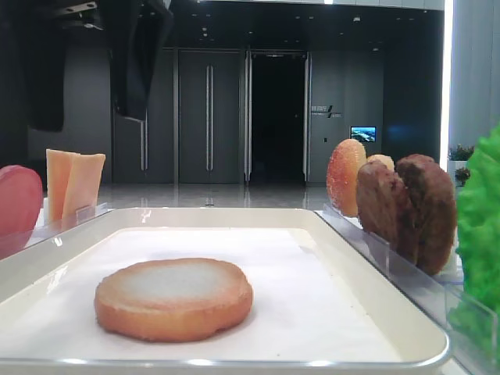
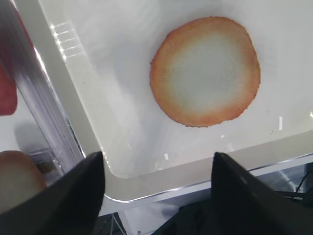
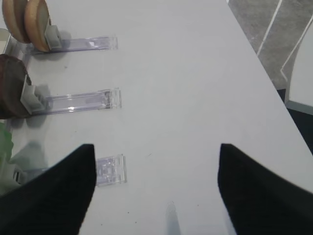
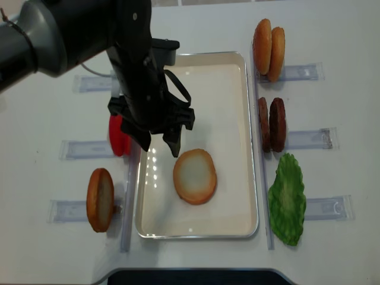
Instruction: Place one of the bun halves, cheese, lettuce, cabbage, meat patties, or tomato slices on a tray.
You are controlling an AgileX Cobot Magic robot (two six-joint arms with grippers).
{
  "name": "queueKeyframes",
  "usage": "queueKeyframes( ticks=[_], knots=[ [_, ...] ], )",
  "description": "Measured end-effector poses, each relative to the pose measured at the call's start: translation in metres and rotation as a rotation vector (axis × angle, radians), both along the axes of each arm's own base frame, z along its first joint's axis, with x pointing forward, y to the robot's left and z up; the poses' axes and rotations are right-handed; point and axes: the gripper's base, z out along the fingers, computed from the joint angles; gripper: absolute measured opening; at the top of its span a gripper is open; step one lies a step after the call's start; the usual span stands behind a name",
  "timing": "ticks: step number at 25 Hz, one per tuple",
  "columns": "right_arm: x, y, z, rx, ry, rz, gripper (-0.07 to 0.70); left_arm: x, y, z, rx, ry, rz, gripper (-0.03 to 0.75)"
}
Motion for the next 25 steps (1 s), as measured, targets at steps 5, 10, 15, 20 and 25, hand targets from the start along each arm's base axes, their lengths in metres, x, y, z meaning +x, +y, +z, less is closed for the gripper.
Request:
queueKeyframes(
  ticks=[5, 10, 15, 20, 25],
  knots=[
    [0.0, 0.0, 0.0, 0.0, 0.0, 0.0, 0.524, -0.003, 0.002, 0.01, -0.022, -0.02, 0.004, 0.517],
    [0.0, 0.0, 0.0, 0.0, 0.0, 0.0, 0.524, -0.002, 0.017, 0.028, -0.053, -0.064, 0.04, 0.517],
    [0.0, 0.0, 0.0, 0.0, 0.0, 0.0, 0.524, 0.001, 0.039, 0.046, -0.066, -0.125, 0.093, 0.517],
    [0.0, 0.0, 0.0, 0.0, 0.0, 0.0, 0.524, 0.006, 0.061, 0.058, -0.064, -0.167, 0.14, 0.517],
    [0.0, 0.0, 0.0, 0.0, 0.0, 0.0, 0.524, 0.014, 0.086, 0.063, -0.025, -0.209, 0.151, 0.517]
  ],
)
